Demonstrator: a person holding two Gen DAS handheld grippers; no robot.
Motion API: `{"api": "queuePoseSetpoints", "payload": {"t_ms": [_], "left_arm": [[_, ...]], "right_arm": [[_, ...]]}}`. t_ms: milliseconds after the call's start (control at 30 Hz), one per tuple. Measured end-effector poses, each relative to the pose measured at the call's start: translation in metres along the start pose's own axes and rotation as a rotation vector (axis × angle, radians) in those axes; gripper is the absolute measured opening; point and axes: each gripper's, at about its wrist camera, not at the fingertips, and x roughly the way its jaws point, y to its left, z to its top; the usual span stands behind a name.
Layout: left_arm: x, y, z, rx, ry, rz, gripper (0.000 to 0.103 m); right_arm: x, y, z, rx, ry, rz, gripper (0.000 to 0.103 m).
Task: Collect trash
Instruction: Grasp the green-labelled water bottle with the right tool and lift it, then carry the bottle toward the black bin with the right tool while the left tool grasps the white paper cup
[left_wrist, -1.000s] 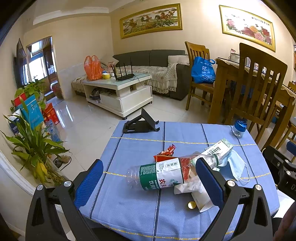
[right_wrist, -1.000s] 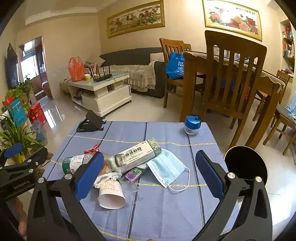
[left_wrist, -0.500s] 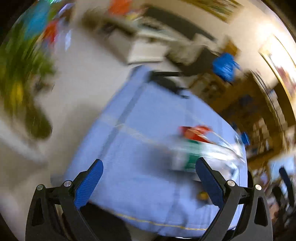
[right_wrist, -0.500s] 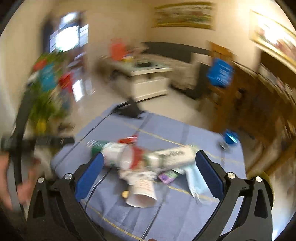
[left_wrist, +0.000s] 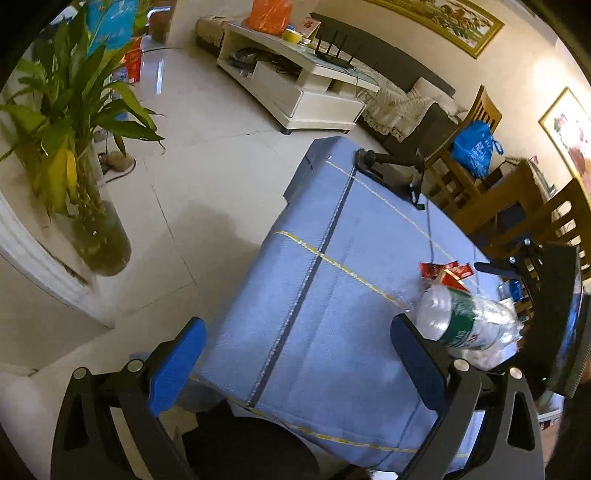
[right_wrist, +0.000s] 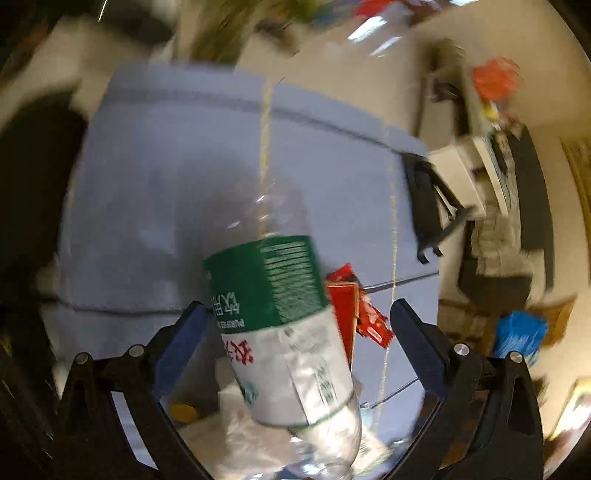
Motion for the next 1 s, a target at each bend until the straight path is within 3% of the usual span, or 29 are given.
{"api": "queuePoseSetpoints", "payload": {"t_ms": [67,100,200,300,400,500,600,667,767,867,900,967,1000], "left_arm": [[0.002,0.001,0.001,0.004,0.0,0.012,0.096],[0.003,0.002,0.002,0.006,-0.004,0.018,0.096],[0.0,-0.004,0.003,0.032,-0.027,0.037,0.096],[-0.004,-0.02,0.0,0.086,-0.047,0.027,0.096],[-0.006,-0.043,-0.006,0.155,-0.058,0.005,0.096],[-0.006,-0.078,-0.023,0.272,-0.056,-0.037,0.096],[-0.003,-0.128,-0.053,0.412,-0.022,-0.1,0.096],[0.0,-0.156,-0.074,0.481,0.011,-0.149,0.096],[0.009,-0.199,-0.109,0.582,0.082,-0.224,0.096],[0.02,-0.23,-0.136,0.672,0.071,-0.204,0.096],[0.025,-0.239,-0.142,0.693,0.062,-0.181,0.094],[0.039,-0.25,-0.147,0.715,0.072,-0.133,0.075],[0.044,-0.253,-0.148,0.715,0.084,-0.123,0.052]], "right_arm": [[0.012,0.013,0.003,-0.083,0.039,-0.061,0.062],[0.012,0.014,-0.002,-0.078,0.043,-0.055,0.061],[-0.003,0.004,-0.008,0.005,-0.009,0.074,0.061],[-0.036,-0.019,-0.019,0.087,-0.105,0.043,0.061],[-0.07,-0.062,-0.051,0.29,-0.219,0.05,0.061],[-0.103,-0.108,-0.114,0.598,-0.405,0.136,0.061],[-0.116,-0.132,-0.216,0.984,-0.605,0.235,0.061],[-0.114,-0.139,-0.273,1.174,-0.704,0.288,0.061],[-0.107,-0.116,-0.365,1.416,-0.842,0.348,0.061],[-0.106,-0.086,-0.43,1.532,-0.921,0.361,0.062],[-0.106,-0.08,-0.442,1.551,-0.946,0.369,0.062],[-0.107,-0.066,-0.472,1.587,-1.013,0.381,0.062],[-0.108,-0.062,-0.48,1.596,-1.037,0.379,0.062]]}}
